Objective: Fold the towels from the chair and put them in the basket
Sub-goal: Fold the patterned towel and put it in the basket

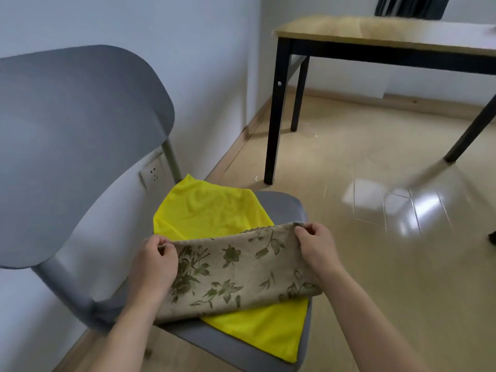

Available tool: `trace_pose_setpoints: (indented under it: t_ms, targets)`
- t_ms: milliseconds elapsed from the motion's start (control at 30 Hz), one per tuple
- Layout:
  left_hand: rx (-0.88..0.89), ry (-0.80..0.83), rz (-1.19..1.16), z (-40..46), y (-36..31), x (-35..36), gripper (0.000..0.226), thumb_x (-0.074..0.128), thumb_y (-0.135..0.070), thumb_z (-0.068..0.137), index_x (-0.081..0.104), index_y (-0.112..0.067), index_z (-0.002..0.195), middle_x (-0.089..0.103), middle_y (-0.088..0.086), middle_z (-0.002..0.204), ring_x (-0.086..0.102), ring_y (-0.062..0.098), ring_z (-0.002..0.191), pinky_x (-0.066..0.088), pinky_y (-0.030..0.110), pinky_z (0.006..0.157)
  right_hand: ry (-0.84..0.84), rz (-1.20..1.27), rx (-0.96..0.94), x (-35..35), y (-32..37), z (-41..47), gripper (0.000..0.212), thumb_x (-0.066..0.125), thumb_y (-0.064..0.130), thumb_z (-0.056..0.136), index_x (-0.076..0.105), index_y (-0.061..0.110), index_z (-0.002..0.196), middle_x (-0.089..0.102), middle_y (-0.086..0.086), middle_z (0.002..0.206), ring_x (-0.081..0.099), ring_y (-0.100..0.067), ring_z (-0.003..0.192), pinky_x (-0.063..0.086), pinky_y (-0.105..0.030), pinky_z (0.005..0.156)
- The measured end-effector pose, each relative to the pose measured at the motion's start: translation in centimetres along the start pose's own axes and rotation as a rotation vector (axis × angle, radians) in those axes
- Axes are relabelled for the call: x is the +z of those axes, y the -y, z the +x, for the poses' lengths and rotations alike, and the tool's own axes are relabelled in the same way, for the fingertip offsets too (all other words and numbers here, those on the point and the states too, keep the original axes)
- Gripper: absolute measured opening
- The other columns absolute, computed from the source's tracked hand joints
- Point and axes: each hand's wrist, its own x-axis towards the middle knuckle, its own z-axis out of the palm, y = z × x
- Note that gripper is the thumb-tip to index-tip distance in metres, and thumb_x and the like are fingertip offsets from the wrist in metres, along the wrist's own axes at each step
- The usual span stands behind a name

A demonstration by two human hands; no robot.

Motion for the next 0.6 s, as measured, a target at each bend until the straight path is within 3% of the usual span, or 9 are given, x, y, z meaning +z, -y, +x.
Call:
trace_pose_setpoints:
  t_ms: [267,400,500,600]
  targets:
    - [0.003,-0.021,0.038,1.0,0.4,0.5,0.012,0.051,-0.014,0.090,0.058,-0.014,0.081,0.059,0.007,0.083,0.050,0.026,0.076,0.035,0.033,0.062,-0.038,-0.132,-0.090,1.2,0.3,1.2,0.016,0.051,0.021,0.093,0.061,0.016,0.082,0.062,-0.003,0.084,0.057,-0.017,0.077,0.046,-0.031,0.063]
    - [0.056,-0.037,0.172,1.3,0.7,1.0,0.009,0.053,-0.013,0.086,0.058,-0.016,0.080,0.060,0.010,0.089,0.052,0.034,0.083,0.042,0.038,0.072,-0.043,-0.258,-0.132,1.4,-0.2,1.7,0.011,0.052,0.022,0.092,0.062,0.017,0.093,0.060,-0.003,0.098,0.056,-0.018,0.090,0.049,-0.037,0.080]
    - [-0.009,-0.028,0.282,1.3,0.2,1.1,0.008,0.052,-0.017,0.086,0.060,-0.018,0.088,0.061,0.012,0.103,0.050,0.037,0.096,0.041,0.041,0.084,-0.002,-0.293,-0.139,1.4,-0.4,1.9,0.022,0.052,0.022,0.091,0.059,0.021,0.112,0.057,-0.001,0.110,0.054,-0.017,0.101,0.047,-0.036,0.091]
    - [-0.090,0.000,0.311,1.3,-0.3,1.0,0.013,0.049,-0.018,0.088,0.056,-0.019,0.099,0.062,0.012,0.111,0.045,0.038,0.108,0.038,0.043,0.091,0.068,-0.340,-0.121,1.4,0.0,1.9,0.030,0.053,0.023,0.086,0.056,0.024,0.116,0.055,0.002,0.103,0.053,-0.016,0.097,0.045,-0.032,0.081]
